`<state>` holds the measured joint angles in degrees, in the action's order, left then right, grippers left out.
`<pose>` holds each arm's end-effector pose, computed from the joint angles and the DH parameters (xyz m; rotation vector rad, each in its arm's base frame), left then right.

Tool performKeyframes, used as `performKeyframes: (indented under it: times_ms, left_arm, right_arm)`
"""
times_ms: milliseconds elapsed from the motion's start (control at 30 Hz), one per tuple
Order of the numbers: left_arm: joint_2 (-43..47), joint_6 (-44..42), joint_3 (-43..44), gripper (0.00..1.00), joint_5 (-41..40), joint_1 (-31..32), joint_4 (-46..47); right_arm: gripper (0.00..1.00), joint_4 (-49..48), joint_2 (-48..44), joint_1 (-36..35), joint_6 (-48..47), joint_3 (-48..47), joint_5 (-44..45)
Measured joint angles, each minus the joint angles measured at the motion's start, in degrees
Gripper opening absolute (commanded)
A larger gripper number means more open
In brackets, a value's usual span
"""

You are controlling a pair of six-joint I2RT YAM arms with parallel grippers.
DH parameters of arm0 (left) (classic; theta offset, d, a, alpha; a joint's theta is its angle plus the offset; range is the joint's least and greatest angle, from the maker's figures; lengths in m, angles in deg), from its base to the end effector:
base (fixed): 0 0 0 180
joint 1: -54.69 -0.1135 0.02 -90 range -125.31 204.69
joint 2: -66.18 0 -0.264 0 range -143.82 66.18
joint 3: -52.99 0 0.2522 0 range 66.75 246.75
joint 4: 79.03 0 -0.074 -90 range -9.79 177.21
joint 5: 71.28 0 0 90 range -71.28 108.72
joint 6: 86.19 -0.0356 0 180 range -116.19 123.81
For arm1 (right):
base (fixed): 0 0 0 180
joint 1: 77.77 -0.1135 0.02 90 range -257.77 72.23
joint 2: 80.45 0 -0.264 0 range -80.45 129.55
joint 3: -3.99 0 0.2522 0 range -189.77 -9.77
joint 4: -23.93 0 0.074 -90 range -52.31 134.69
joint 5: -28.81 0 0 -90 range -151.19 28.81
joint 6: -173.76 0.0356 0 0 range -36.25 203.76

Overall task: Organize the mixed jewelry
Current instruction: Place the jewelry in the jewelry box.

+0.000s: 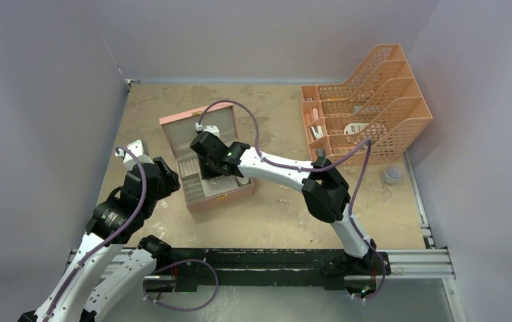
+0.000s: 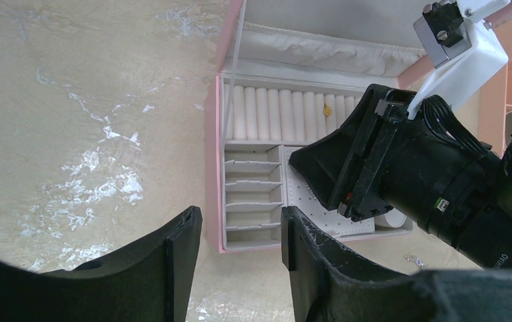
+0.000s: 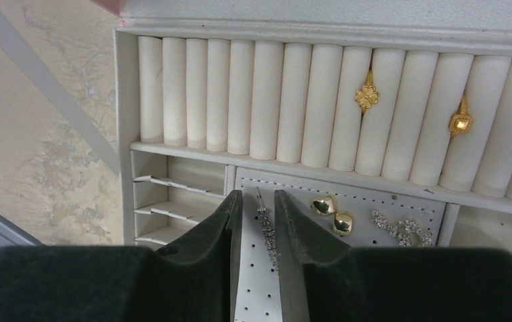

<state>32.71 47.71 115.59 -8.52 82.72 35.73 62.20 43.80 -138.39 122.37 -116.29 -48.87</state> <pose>0.1007 -0.0352 0.3196 -0.5497 2.0578 -0.2165 0.2523 0.4326 0.2411 -0.3415 2.3494 0.6339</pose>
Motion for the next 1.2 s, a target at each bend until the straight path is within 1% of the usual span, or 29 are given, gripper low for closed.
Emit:
performKeyframes:
  times_ms: [467, 800, 1067, 1200]
  left_arm:
    - [0.0, 0.0, 0.0, 0.47, 0.0, 0.0, 0.0]
    - [0.0, 0.0, 0.0, 0.47, 0.0, 0.0, 0.0]
    - [0.0, 0.0, 0.0, 0.47, 0.0, 0.0, 0.0]
    - [0.0, 0.0, 0.0, 0.47, 0.0, 0.0, 0.0]
  right_arm:
    - [0.24, -2.3, -1.1, 0.3, -0.5, 2.5, -1.4]
    - [0.20, -3.9, -3.4, 0.2, -3.5, 5.9, -1.4]
    - [0.23, -4.4, -3.6, -0.1, -5.4, 6.3, -1.3]
    - [0.21, -4.6, -3.6, -0.2, -5.7, 6.3, -1.4]
